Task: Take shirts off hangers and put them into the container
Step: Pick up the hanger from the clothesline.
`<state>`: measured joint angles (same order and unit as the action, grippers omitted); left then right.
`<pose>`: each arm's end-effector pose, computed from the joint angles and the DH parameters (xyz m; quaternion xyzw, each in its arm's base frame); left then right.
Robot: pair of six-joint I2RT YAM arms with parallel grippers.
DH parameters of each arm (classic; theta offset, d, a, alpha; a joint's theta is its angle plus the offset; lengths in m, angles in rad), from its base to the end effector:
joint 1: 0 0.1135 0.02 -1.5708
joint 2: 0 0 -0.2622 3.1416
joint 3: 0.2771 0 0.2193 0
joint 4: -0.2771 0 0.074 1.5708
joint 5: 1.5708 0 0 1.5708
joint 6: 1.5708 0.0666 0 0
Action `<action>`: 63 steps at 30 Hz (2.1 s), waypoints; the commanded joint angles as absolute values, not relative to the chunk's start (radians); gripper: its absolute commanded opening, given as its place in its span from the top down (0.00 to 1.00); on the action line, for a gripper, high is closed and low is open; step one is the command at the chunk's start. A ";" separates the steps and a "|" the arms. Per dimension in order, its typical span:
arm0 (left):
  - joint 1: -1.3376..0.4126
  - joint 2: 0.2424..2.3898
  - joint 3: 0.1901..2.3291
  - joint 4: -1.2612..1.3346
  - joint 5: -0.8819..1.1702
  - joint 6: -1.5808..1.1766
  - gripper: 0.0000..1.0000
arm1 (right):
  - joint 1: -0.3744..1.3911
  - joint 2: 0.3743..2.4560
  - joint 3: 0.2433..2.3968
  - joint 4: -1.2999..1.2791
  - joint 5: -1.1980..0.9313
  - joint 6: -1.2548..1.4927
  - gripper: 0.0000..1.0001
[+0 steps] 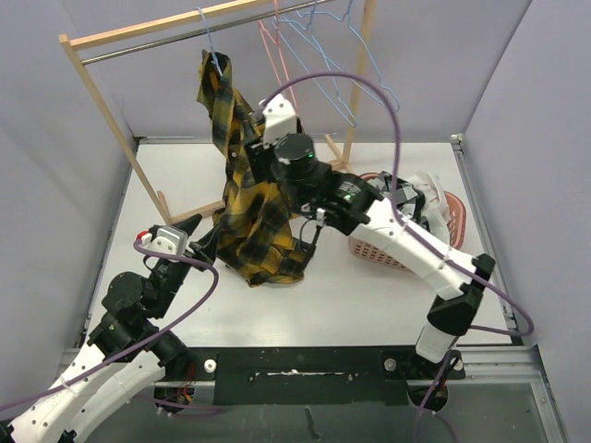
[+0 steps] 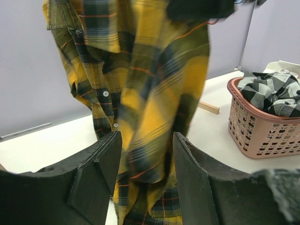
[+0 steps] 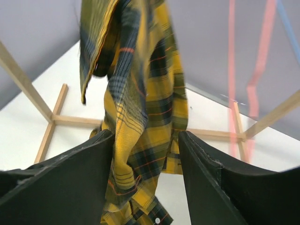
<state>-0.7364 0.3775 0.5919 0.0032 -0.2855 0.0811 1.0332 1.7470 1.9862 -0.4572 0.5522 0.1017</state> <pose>0.0898 -0.0561 0.3434 0.1446 0.6128 -0.1640 0.7594 0.2268 0.3122 0.4516 -0.1845 0.7470 0.1444 0.6222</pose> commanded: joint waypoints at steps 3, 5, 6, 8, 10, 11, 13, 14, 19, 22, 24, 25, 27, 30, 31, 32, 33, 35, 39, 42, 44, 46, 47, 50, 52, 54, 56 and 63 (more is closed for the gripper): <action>-0.730 0.390 0.630 0.044 -0.278 0.061 0.54 | 0.907 1.570 1.911 -0.349 0.356 0.178 0.47; -0.730 0.392 0.630 0.044 -0.280 0.061 0.54 | 0.839 1.561 1.911 -0.355 0.211 0.223 0.48; -0.730 0.393 0.630 0.043 -0.281 0.061 0.54 | 0.805 1.559 1.912 -0.351 0.135 0.246 0.49; -0.730 0.395 0.631 0.043 -0.282 0.061 0.54 | 0.760 1.568 1.921 -0.342 0.009 0.285 0.50; -0.729 0.398 0.630 0.044 -0.281 0.061 0.54 | 0.751 1.596 1.955 -0.351 -0.070 0.288 0.51; -0.729 0.399 0.630 0.043 -0.280 0.061 0.54 | 0.752 1.610 1.980 -0.353 -0.107 0.289 0.51; -0.729 0.400 0.630 0.042 -0.281 0.061 0.54 | 0.765 1.631 2.012 -0.355 -0.166 0.289 0.51; -0.729 0.400 0.630 0.042 -0.281 0.063 0.54 | 0.797 1.636 2.028 -0.361 -0.164 0.272 0.49; -0.729 0.399 0.630 0.044 -0.284 0.062 0.54 | 0.976 1.693 2.143 -0.439 0.088 0.129 0.33; -0.729 0.400 0.632 0.043 -0.281 0.061 0.54 | 1.012 1.746 2.221 -0.478 0.161 0.120 0.28; -0.729 0.400 0.632 0.041 -0.281 0.061 0.54 | 1.037 1.765 2.239 -0.469 0.213 0.103 0.27; -0.729 0.398 0.632 0.041 -0.282 0.061 0.54 | 1.054 1.772 2.240 -0.458 0.242 0.091 0.27; -0.729 0.397 0.631 0.043 -0.284 0.061 0.54 | 1.083 1.796 2.253 -0.446 0.294 0.069 0.26; -0.729 0.396 0.632 0.042 -0.283 0.061 0.54 | 1.099 1.846 2.298 -0.460 0.352 0.061 0.27; -0.729 0.395 0.632 0.042 -0.284 0.061 0.54 | 1.099 1.860 2.311 -0.466 0.366 0.061 0.28; -0.729 0.394 0.632 0.041 -0.284 0.061 0.54 | 1.098 1.874 2.320 -0.470 0.379 0.058 0.29; -0.729 0.393 0.632 0.042 -0.285 0.061 0.54 | 1.098 1.884 2.323 -0.470 0.387 0.055 0.29; -0.729 0.391 0.630 0.043 -0.285 0.061 0.54 | 1.089 1.899 2.324 -0.469 0.378 0.056 0.32; -0.729 0.390 0.630 0.043 -0.286 0.061 0.53 | 1.064 1.905 2.325 -0.492 0.367 0.083 0.47; -0.729 0.387 0.630 0.044 -0.286 0.061 0.53 | 1.033 1.876 2.284 -0.494 0.355 0.109 0.69; -0.729 0.387 0.630 0.044 -0.285 0.061 0.54 | 1.009 1.839 2.234 -0.477 0.346 0.130 0.84; -0.729 0.388 0.630 0.044 -0.284 0.061 0.53 | 0.988 1.795 2.168 -0.444 0.343 0.144 0.92; -0.729 0.388 0.630 0.044 -0.284 0.061 0.53 | 0.977 1.774 2.133 -0.431 0.345 0.146 0.93; -0.729 0.390 0.631 0.043 -0.285 0.060 0.53 | 0.948 1.723 2.092 -0.422 0.348 0.146 1.00; -0.729 0.392 0.632 0.043 -0.284 0.061 0.53 | 0.927 1.704 2.081 -0.422 0.343 0.149 1.00; -0.729 0.397 0.632 0.042 -0.283 0.061 0.53 | 0.909 1.690 2.072 -0.419 0.320 0.154 1.00; -0.729 0.401 0.634 0.041 -0.282 0.061 0.53 | 0.900 1.677 2.064 -0.405 0.301 0.156 1.00; -0.729 0.408 0.634 0.041 -0.280 0.061 0.50 | 0.898 1.675 2.084 -0.320 0.259 0.132 1.00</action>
<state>-0.7357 0.3985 0.5919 0.0029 -0.2855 0.0704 0.9035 1.7107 2.0613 -0.4667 0.2916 0.1390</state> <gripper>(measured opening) 0.480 0.074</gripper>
